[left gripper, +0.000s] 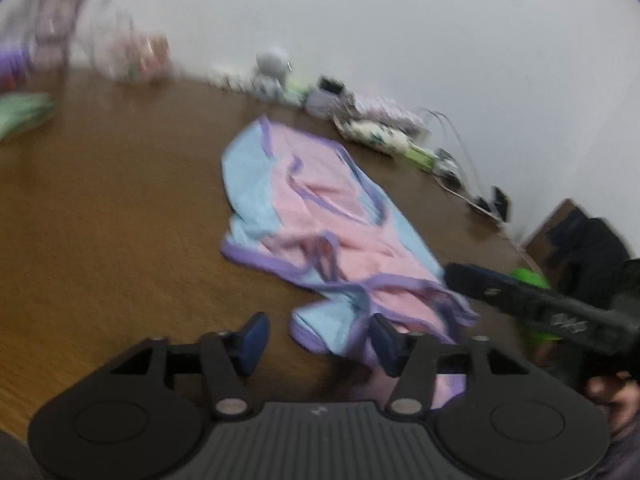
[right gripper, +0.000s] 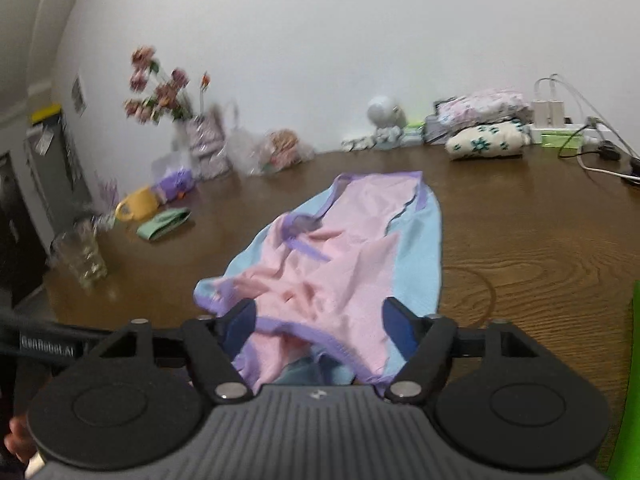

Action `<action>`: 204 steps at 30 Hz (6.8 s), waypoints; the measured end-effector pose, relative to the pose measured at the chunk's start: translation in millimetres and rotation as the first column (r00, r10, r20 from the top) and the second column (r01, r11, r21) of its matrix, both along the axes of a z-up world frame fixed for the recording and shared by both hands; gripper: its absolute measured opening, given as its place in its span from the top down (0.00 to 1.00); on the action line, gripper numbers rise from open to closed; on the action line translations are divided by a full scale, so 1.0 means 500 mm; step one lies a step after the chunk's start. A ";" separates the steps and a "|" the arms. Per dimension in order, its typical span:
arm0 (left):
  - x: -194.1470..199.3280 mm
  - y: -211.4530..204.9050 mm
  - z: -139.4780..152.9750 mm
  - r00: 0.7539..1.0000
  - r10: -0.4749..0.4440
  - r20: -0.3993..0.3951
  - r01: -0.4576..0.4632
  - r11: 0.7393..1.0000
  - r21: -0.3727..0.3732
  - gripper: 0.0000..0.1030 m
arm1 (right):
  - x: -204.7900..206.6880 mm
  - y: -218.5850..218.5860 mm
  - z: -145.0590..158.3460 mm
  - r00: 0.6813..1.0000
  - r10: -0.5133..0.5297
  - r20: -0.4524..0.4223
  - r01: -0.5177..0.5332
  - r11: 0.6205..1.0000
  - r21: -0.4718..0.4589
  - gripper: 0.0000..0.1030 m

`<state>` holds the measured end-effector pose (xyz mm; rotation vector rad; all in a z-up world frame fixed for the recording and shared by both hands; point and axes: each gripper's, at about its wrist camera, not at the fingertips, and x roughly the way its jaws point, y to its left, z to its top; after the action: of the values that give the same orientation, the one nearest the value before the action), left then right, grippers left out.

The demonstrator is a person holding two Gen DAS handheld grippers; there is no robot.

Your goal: Fold clothes

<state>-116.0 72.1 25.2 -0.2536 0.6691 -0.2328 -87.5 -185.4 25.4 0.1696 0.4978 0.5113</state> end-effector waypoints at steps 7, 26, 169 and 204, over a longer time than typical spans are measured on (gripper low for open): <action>0.025 -0.025 0.004 1.000 -0.017 -0.012 0.018 0.999 0.043 0.38 | 0.015 -0.033 -0.015 0.999 -0.052 -0.008 0.053 0.997 0.050 0.15; 0.055 -0.010 -0.002 0.999 -0.017 0.028 0.017 1.000 0.000 0.33 | 0.041 -0.036 -0.030 0.995 -0.054 -0.086 0.059 0.997 0.056 0.11; -0.017 0.004 -0.010 0.948 -0.307 0.089 0.304 0.951 0.048 0.57 | -0.074 0.055 -0.014 0.986 0.055 -0.158 -0.070 0.993 -0.093 0.87; -0.046 -0.038 -0.009 0.842 -0.526 0.117 0.517 0.850 0.100 0.92 | -0.077 -0.059 0.085 0.994 0.037 -0.101 -0.015 0.978 0.210 0.94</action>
<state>-139.3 53.2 20.8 0.0164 0.5929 -0.7484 -126.2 -215.0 68.0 0.3929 0.5482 0.5823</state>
